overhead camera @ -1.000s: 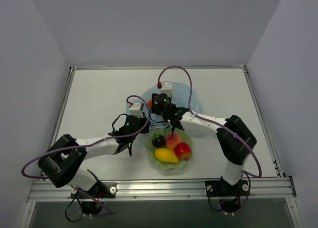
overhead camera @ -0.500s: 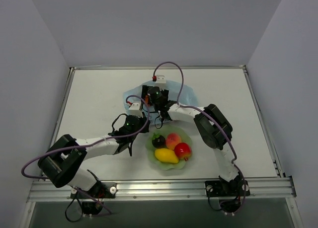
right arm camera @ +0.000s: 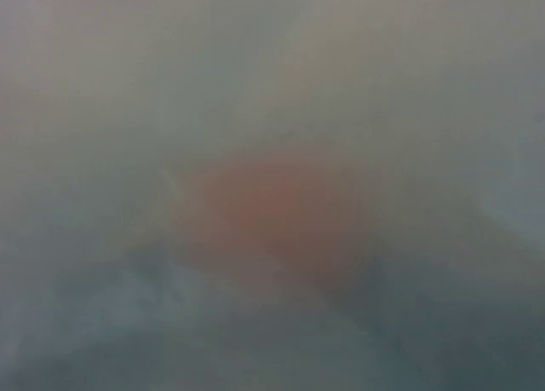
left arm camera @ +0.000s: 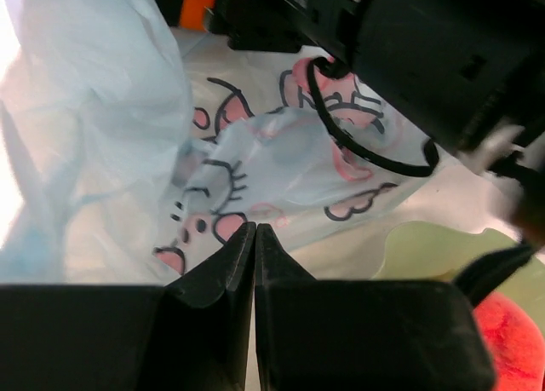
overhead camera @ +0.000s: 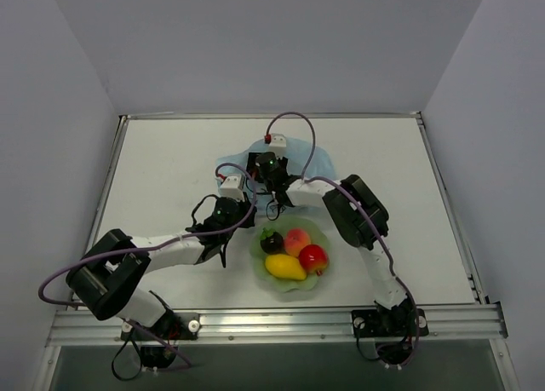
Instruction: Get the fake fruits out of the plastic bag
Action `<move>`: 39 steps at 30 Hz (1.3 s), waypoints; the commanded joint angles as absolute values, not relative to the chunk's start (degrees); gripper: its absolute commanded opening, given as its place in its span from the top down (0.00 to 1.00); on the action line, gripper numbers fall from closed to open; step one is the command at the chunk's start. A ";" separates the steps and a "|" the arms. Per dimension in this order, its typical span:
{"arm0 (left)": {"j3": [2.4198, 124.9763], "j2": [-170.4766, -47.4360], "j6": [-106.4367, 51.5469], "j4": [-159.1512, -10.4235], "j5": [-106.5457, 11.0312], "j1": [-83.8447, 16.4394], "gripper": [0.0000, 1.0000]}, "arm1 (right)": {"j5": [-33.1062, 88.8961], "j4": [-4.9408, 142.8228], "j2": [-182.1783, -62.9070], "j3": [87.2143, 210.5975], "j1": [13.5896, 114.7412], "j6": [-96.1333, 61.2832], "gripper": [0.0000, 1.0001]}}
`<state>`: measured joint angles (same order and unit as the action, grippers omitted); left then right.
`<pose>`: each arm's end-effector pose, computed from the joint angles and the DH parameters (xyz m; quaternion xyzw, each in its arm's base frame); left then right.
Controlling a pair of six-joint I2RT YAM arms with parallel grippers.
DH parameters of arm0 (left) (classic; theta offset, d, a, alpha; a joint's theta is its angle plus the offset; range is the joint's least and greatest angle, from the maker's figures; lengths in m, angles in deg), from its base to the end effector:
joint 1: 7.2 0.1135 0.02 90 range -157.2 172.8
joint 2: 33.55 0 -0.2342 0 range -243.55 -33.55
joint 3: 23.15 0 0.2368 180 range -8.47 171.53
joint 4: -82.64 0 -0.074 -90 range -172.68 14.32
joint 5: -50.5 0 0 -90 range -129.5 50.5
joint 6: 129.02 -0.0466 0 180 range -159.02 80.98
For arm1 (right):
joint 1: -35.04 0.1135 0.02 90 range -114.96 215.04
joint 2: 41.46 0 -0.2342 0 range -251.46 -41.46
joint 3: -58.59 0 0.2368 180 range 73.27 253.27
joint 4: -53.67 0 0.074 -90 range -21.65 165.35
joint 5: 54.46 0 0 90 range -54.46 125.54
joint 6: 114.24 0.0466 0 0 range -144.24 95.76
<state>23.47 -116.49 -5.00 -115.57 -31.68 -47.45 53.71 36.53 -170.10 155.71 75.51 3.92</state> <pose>0.2302 -0.1866 0.1683 0.0039 0.8087 -0.3095 0.5002 0.3766 0.3022 0.1433 0.0126 0.7860 0.2382 0.5703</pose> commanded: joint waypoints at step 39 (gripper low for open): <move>25.54 -112.04 -7.12 -115.29 -33.96 -46.75 0.98 | 53.37 76.78 -106.50 117.05 104.20 5.73 0.56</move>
<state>23.47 -113.84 -6.05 -115.04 -33.67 -47.21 50.39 73.76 -106.17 117.37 102.81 4.27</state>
